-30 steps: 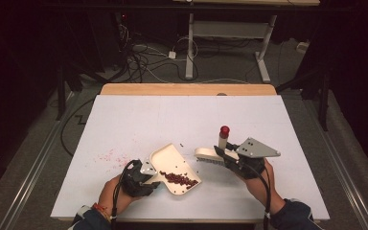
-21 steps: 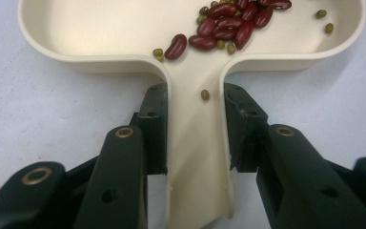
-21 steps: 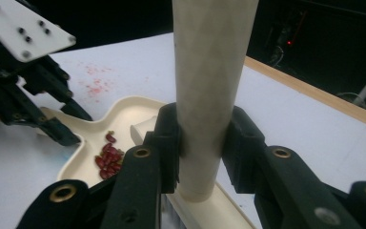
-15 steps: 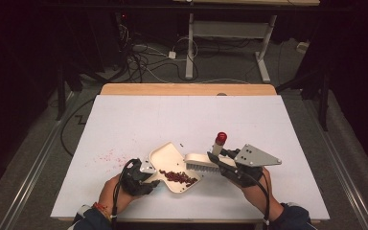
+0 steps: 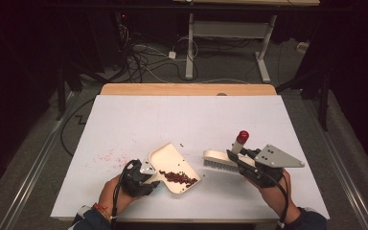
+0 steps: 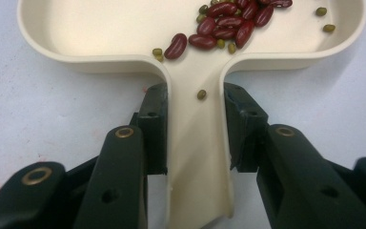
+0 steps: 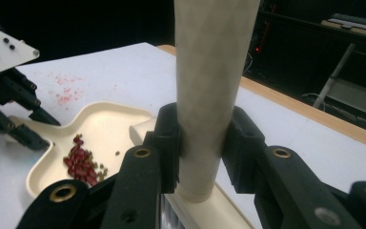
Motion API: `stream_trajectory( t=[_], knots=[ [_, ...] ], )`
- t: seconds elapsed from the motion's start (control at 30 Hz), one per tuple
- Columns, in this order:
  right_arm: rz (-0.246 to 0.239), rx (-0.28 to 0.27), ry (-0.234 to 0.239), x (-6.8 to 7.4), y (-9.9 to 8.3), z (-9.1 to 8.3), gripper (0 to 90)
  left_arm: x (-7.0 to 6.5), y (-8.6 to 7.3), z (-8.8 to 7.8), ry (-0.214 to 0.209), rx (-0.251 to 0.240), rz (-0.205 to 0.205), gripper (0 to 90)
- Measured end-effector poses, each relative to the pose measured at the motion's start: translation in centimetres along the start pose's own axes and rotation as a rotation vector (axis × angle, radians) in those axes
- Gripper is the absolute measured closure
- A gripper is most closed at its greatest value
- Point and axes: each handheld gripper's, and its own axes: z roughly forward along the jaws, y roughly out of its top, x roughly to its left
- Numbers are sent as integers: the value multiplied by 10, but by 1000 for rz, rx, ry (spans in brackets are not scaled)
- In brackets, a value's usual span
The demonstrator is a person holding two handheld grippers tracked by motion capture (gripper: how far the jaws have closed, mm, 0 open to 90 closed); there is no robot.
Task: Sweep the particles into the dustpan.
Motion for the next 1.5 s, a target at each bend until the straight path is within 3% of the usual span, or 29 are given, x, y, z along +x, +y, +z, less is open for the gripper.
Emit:
stream_trajectory(
  t=[0.13, 0.3, 0.43, 0.6, 0.73, 0.9, 1.13, 1.33, 1.5],
  knots=[
    [4, 37, 4, -3, -7, -8, 705, -1, 1, 0, 10, 6, 4, 633],
    [-8, 74, 62, 1, -11, -5, 705, -2, 2, 1, 15, 13, 6, 633],
    [-30, 64, 87, 14, -7, 10, 705, -2, 3, 2, 14, 17, 7, 632],
    [-40, 44, 107, 21, -2, 22, 704, -2, 2, 3, 10, 17, 6, 633],
    [-20, 5, 144, 23, 2, 23, 706, -1, 1, 3, 6, 15, 4, 632],
    [-29, -19, 134, 22, 4, 19, 706, 0, 1, 3, 8, 17, 5, 633],
    [-5, -64, 98, 12, 12, 12, 706, 0, 1, 3, 3, 19, 5, 633],
    [-45, -48, 32, 14, 13, 22, 706, 0, 1, 3, 4, 19, 4, 633],
    [-42, -14, 29, 20, 2, 38, 706, 0, 1, 3, 6, 18, 4, 633]
  ],
)
